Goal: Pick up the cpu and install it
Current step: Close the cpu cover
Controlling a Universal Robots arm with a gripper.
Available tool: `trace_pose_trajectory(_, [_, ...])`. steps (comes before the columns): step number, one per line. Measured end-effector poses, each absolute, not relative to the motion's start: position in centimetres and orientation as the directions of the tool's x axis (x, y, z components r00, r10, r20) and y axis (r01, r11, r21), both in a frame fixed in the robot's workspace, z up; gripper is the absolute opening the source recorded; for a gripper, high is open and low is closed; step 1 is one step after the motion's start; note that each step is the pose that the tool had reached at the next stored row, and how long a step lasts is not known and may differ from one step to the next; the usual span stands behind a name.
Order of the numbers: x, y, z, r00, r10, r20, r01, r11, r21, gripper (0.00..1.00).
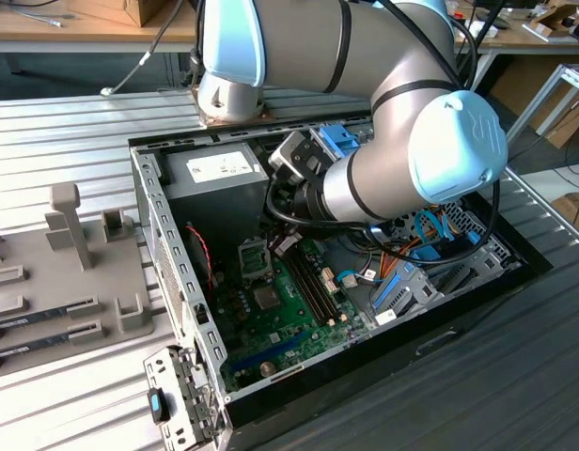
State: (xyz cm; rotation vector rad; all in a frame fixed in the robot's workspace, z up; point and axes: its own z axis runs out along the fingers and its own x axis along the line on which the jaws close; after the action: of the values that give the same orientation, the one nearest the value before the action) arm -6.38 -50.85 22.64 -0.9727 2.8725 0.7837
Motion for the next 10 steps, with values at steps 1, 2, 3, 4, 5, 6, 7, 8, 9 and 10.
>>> trace_pose_trajectory(1, [-6.38,-50.86,22.65,-0.807,-0.567,-0.164,-0.572,0.682,0.456,0.11])
trace_pose_trajectory(2, [-6.38,-50.87,22.67,-0.807,-0.567,-0.164,-0.572,0.682,0.456,0.11])
trace_pose_trajectory(3, [-6.38,-50.88,22.68,-0.807,-0.567,-0.164,-0.572,0.682,0.456,0.11])
trace_pose_trajectory(4, [-6.38,-50.89,22.70,-0.807,-0.567,-0.164,-0.572,0.682,0.456,0.11])
trace_pose_trajectory(5, [-6.38,-50.89,22.71,-0.807,-0.567,-0.164,-0.572,0.682,0.456,0.11])
trace_pose_trajectory(6, [-6.38,-50.90,22.71,-0.807,-0.567,-0.164,-0.572,0.682,0.456,0.11])
trace_pose_trajectory(7, [-6.38,-50.90,22.72,-0.807,-0.567,-0.164,-0.572,0.682,0.456,0.11])
trace_pose_trajectory(8, [-6.38,-50.90,22.73,-0.807,-0.567,-0.164,-0.572,0.682,0.456,0.11])
trace_pose_trajectory(9, [-6.38,-50.90,22.76,-0.807,-0.567,-0.164,-0.572,0.682,0.456,0.11])
trace_pose_trajectory(10, [-6.38,-50.91,22.78,-0.807,-0.567,-0.164,-0.572,0.682,0.456,0.11])
